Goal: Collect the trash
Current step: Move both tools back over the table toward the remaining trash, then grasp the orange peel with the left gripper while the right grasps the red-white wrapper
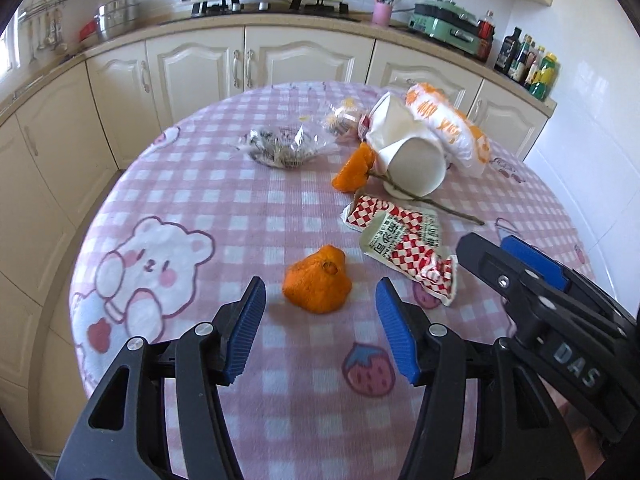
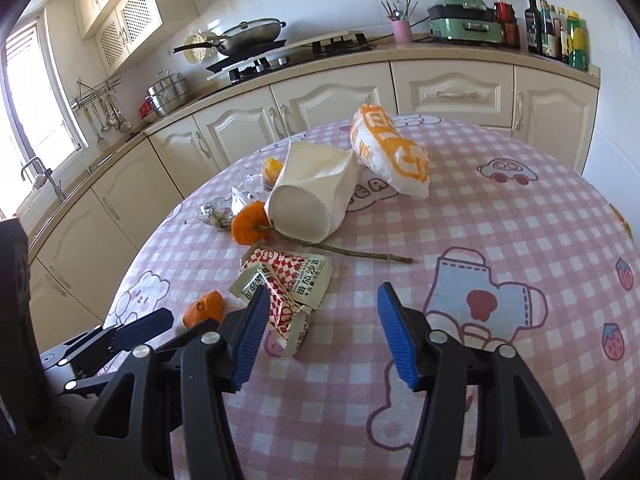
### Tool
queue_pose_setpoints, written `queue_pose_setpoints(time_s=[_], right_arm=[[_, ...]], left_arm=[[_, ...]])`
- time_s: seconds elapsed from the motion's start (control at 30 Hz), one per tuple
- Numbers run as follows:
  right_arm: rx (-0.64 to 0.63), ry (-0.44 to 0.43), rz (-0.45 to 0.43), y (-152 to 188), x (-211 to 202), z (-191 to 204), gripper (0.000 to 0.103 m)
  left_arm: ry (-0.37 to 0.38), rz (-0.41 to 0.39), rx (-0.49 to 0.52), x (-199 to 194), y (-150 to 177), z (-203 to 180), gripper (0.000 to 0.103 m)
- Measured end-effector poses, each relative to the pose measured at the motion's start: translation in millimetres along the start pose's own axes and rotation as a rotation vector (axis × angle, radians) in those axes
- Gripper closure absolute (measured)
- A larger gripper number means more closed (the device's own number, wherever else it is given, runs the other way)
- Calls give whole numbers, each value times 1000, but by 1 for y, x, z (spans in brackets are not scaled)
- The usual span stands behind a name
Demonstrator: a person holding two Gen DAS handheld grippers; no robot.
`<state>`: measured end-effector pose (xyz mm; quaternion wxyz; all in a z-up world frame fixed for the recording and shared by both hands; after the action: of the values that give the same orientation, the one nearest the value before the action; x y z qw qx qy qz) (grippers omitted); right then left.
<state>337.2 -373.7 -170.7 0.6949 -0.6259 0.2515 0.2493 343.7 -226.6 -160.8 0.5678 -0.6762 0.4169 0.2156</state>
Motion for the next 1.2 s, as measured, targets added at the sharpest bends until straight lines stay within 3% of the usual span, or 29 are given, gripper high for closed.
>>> queue_pose_setpoints(time_s=[0.13, 0.33, 0.63, 0.7, 0.77, 1.2], right_arm=[[19, -23, 40, -1, 9, -3, 48], [10, -55, 62, -3, 18, 3, 47], [-84, -48, 116, -8, 31, 25, 50], [-121, -59, 123, -9, 33, 33, 71], [-137, -67, 127, -8, 33, 36, 83], [-207, -144, 43, -4, 0, 83, 84]], left_arm=[[-27, -9, 28, 4, -2, -3, 68], [-6, -19, 38, -2, -1, 1, 74], [1, -56, -10, -22, 1, 26, 74], [14, -63, -21, -27, 1, 29, 74], [21, -71, -26, -33, 2, 32, 74], [49, -138, -97, -75, 7, 70, 74]])
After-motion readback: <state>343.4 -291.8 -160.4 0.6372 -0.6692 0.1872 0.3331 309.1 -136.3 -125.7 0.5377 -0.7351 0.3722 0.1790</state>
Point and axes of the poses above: each gripper's, at about its wrist camera, not at the fingertips, and x roughly the way its jaws point, z to its left, y to its underside, the point moved 2 cm from there along x, roughly the way its jaws point, and after that the axes turned 14 degrees about -x, right-handed, at the moved point
